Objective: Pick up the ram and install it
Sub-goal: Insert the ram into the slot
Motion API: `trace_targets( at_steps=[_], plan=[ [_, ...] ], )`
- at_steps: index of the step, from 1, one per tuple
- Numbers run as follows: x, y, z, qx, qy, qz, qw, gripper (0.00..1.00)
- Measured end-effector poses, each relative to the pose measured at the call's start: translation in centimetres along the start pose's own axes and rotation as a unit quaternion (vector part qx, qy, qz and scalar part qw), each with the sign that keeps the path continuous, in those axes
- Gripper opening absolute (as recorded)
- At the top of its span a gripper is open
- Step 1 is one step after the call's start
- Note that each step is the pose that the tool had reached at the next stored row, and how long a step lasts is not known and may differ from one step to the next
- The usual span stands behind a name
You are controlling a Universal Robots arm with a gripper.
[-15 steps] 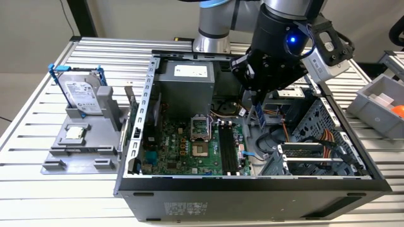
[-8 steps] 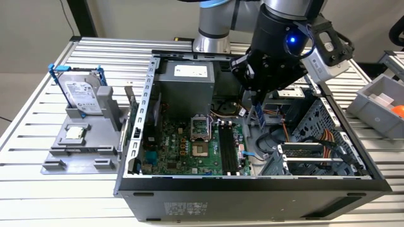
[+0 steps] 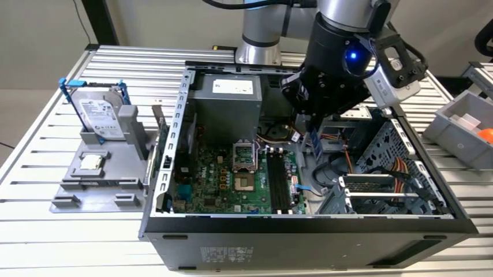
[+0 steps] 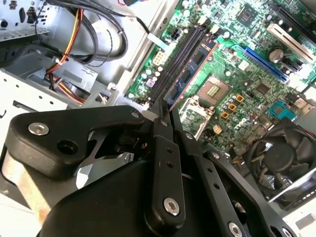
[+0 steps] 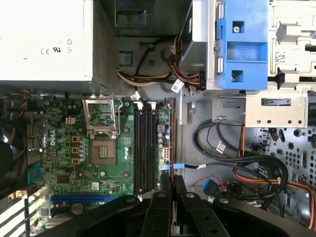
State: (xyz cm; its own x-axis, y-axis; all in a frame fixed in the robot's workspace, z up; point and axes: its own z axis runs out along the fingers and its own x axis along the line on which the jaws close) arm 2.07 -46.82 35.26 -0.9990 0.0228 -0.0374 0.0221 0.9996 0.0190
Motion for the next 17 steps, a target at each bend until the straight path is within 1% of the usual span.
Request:
trace_targets(
  at_steps=[5, 8, 11, 15, 17],
  plan=[
    [0.03, -0.02, 0.62, 0.0001, -0.0001, 0.002, 1.00000, 0.00],
    [0.04, -0.07, 0.96, 0.0003, -0.0002, 0.008, 0.99997, 0.00],
    [0.06, -0.08, 1.47, 0.0005, -0.0002, 0.013, 0.99992, 0.00],
    [0.21, -0.09, 2.19, 0.0006, -0.0003, 0.014, 0.99990, 0.00],
    [0.24, -0.10, 2.53, 0.0012, -0.0003, 0.014, 0.99990, 0.00]
  ],
)
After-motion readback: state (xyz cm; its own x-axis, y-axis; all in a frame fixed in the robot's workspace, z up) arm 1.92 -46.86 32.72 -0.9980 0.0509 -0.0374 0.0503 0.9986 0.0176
